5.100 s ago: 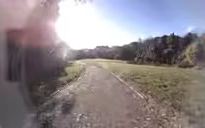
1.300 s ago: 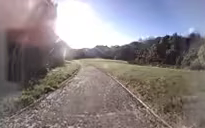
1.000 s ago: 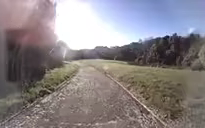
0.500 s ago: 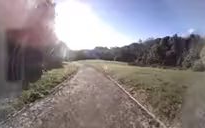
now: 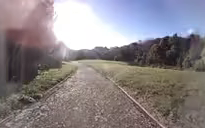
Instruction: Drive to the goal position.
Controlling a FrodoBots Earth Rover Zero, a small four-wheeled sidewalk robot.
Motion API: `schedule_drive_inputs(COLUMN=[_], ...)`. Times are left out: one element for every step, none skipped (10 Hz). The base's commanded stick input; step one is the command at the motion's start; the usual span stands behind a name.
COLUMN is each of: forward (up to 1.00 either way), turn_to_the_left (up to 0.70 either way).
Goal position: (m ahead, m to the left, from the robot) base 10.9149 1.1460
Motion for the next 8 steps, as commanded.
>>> schedule_drive_inputs(forward=[0.5,0.5,0.5,0.5,0.5,0.5,0.5,0.5], turn_to_the_left=[0.0,0.0,0.0,0.0,0.0,0.0,0.0,0.0])
